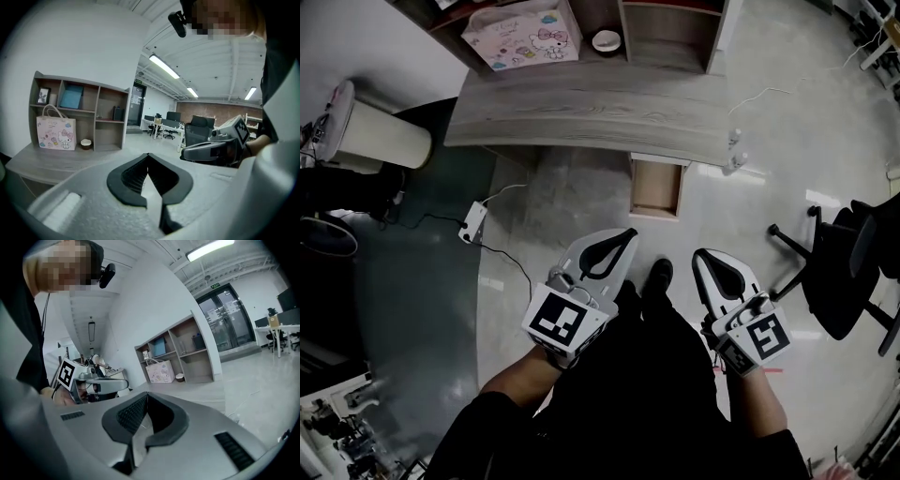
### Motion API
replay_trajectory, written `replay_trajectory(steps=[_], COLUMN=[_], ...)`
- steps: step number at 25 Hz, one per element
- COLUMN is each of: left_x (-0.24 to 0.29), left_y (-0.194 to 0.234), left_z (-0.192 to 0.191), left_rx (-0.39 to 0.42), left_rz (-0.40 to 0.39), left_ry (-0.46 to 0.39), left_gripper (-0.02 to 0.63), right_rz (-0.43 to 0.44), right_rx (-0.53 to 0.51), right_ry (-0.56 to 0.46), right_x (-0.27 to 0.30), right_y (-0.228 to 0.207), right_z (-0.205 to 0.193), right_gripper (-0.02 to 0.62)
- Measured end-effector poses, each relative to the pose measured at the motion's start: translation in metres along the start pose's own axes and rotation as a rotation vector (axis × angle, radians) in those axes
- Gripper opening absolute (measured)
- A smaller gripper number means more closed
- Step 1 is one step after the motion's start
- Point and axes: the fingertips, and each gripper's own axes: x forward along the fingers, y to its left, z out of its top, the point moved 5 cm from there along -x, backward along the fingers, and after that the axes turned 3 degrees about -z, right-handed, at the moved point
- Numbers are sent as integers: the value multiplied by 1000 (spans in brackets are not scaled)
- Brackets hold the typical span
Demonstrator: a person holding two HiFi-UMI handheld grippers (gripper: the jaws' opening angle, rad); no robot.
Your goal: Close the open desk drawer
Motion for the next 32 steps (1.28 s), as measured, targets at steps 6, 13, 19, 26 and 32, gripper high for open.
replay_trajectory(steps=[6,13,19,26,32], left_x=[45,62,91,136,170], left_y=[31,75,105,121,131], left_z=[-37,-96,-152,-250,-317], left_rx=[-33,-78,-163,-207,-223], left_rz=[12,32,42,36,35], left_ry=[51,105,123,197,239], left_gripper=[8,8,8,8,8], right_rz=[14,14,-15,-36,-39], right_rx=[9,89,141,186,206], right_ry=[35,107,127,165,223], right_x=[46,98,134,160,170], right_y=[-35,-45,-77,-127,-152], right_z=[-29,-89,-135,-219,-281], right_gripper=[12,12,12,12,12])
